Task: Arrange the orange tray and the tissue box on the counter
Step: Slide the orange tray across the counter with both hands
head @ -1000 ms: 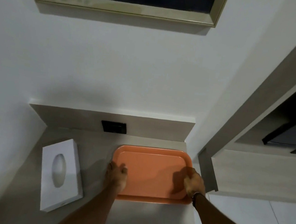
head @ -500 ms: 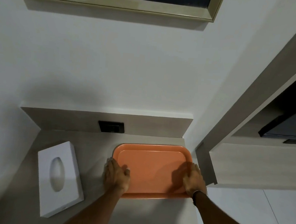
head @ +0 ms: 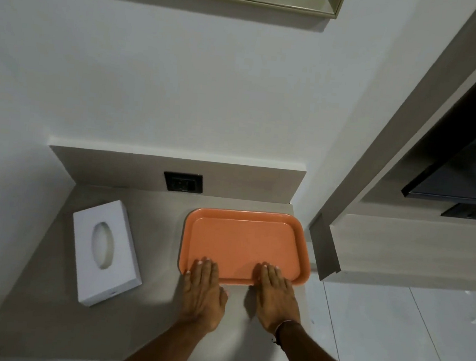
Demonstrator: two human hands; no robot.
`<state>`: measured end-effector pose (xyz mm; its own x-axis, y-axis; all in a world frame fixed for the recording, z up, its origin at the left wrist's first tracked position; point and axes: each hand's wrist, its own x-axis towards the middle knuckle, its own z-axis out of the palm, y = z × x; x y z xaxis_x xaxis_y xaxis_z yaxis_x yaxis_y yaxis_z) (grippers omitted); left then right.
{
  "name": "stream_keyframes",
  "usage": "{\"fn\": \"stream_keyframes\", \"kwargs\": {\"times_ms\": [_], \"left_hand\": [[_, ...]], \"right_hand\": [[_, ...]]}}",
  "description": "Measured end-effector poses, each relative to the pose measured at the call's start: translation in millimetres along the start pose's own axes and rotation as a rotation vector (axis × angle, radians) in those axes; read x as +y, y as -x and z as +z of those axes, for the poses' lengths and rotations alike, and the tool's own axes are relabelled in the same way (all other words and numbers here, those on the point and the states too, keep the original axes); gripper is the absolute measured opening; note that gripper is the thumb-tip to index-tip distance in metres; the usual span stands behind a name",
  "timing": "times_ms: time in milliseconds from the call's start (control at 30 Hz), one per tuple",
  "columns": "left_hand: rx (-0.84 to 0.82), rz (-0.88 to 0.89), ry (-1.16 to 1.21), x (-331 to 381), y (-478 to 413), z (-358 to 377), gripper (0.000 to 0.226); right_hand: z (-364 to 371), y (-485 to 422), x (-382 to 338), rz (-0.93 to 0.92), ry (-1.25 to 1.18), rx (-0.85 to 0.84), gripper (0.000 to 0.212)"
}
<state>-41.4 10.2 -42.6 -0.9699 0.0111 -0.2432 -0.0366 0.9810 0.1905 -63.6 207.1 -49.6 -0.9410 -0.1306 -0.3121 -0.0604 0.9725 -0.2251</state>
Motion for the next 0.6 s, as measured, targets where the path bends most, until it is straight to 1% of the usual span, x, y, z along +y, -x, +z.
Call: {"fn": "stream_keyframes", "kwargs": {"times_ms": [133,300,600], "left_hand": [[-0.062,-0.019,-0.007,7.2,19.0,7.0,0.077],[-0.164,-0.050,-0.057,11.1,26.9,12.7,0.078],[-0.177,-0.048,-0.041,11.6,0.9,11.4,0.080]], "right_hand": [[12.2,14.0,-0.3,-0.058,0.045,-0.028,0.066],[19.0,26.6,1.7,-0.056,0.057,-0.080,0.073],[10.1,3.8,2.1,-0.046,0.032,-0.079,0.073]]}}
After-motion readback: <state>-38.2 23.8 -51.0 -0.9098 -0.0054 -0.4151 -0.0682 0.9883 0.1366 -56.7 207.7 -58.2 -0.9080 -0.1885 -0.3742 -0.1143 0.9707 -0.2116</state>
